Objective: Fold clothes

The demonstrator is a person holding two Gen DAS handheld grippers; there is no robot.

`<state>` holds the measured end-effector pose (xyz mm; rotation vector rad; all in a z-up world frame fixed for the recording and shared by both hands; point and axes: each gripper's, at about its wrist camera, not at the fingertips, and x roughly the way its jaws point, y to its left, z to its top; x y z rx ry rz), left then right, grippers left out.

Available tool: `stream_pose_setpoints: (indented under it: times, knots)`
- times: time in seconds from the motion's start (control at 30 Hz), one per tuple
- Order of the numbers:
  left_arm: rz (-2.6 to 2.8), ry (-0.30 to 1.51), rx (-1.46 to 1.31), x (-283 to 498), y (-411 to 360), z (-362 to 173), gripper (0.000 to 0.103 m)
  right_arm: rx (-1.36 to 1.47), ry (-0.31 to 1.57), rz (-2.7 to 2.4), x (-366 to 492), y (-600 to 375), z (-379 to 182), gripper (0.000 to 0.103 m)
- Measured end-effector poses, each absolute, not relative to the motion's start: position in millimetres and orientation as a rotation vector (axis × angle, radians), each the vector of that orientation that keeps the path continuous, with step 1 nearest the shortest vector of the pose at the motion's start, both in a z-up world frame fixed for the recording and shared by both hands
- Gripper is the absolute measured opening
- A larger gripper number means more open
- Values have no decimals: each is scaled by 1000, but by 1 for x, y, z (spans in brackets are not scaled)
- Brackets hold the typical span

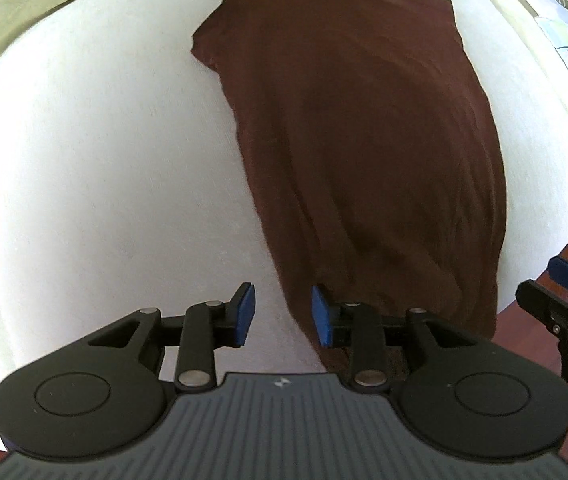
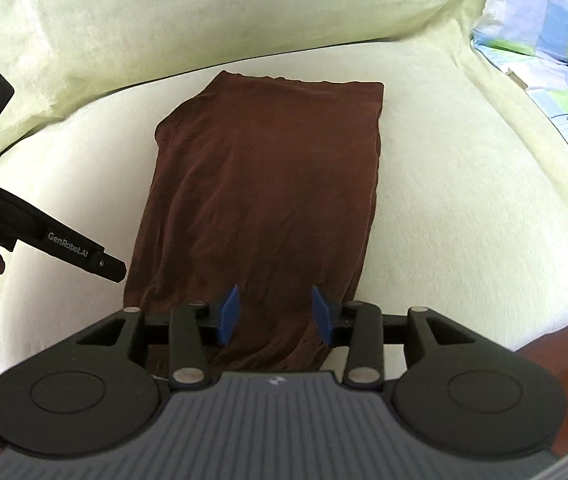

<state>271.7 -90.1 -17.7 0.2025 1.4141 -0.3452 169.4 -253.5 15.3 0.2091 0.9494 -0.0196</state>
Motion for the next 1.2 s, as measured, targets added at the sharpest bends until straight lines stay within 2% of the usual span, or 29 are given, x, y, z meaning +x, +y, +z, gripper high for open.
stream_pose_setpoints:
  times: [0.33,0.6,0.77,0.83,0.87,0.9,1.07,1.2]
  knots:
    - [-262,1406,179,262,-98,-25,48,172,960,53,151,-270,12,39]
    - [-247,1375,118,218,-122,-12,50,191,958,111,119,-319,12,41]
    - [-282,1356,120,189,-161,-8,50,213,952,111,99,-356,12,42]
    - [-299,1352,129,179,-180,-10,50,230,951,88,86,-379,10,45]
    - [-313,1345,145,176,-191,-11,50,246,952,69,80,-392,8,50]
    - [-329,1335,164,173,-202,-11,50,256,953,56,76,-399,6,51]
    - [-375,1272,324,164,-233,-13,45,379,953,-68,47,-453,-13,51]
    - [-386,1280,330,170,-242,-18,47,417,972,-166,37,-486,-25,51]
